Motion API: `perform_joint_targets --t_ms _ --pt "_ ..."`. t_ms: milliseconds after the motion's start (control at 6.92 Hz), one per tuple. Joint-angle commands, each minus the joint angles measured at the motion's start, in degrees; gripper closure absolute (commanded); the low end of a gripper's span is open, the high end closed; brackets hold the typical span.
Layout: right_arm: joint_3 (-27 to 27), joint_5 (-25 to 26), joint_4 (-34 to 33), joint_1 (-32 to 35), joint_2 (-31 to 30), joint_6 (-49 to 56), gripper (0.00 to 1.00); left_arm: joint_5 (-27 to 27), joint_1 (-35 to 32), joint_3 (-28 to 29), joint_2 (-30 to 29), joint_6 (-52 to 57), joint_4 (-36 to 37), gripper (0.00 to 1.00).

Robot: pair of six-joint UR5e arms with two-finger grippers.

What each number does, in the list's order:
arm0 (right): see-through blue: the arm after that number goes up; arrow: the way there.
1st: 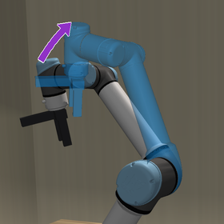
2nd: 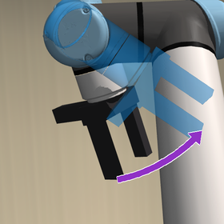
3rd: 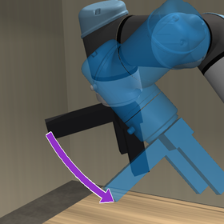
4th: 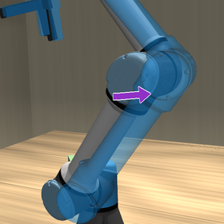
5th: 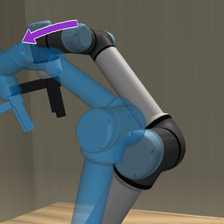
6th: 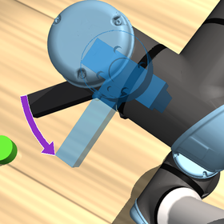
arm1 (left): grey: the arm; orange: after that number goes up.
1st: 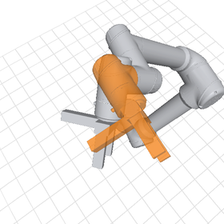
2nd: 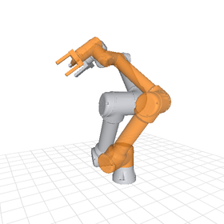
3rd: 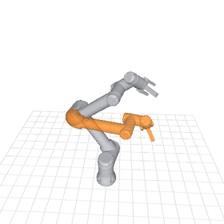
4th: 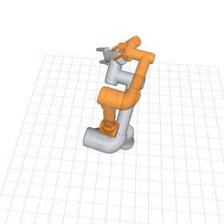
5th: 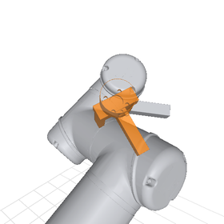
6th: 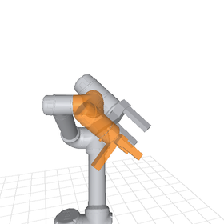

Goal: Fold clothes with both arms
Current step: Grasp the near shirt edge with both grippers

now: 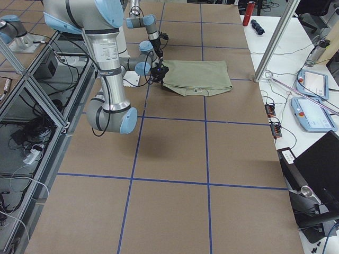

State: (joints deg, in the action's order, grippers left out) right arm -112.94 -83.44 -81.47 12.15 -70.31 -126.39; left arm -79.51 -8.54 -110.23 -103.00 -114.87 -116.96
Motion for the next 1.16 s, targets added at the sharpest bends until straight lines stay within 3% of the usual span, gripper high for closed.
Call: perform_joint_targets --t_ms 0,434,723,1012 --pt "0.2 -0.1 0.0 -0.1 0.0 0.0 1.0 0.0 -0.1 -0.3 -0.4 -0.1 0.0 1.0" --pt "-0.7 0.5 0.0 -2.4 0.1 -0.7 1.0 -0.4 0.7 -8.2 0.0 -0.1 4.7 1.0" --pt "-7.5 0.6 0.0 -4.6 -3.7 -0.9 1.0 -0.5 3.3 -15.9 0.1 -4.6 10.0 1.0" --pt "-11.6 2.3 0.0 -5.4 -5.1 -5.2 1.0 -0.5 3.4 -18.8 -0.6 -4.8 10.4 1.0"
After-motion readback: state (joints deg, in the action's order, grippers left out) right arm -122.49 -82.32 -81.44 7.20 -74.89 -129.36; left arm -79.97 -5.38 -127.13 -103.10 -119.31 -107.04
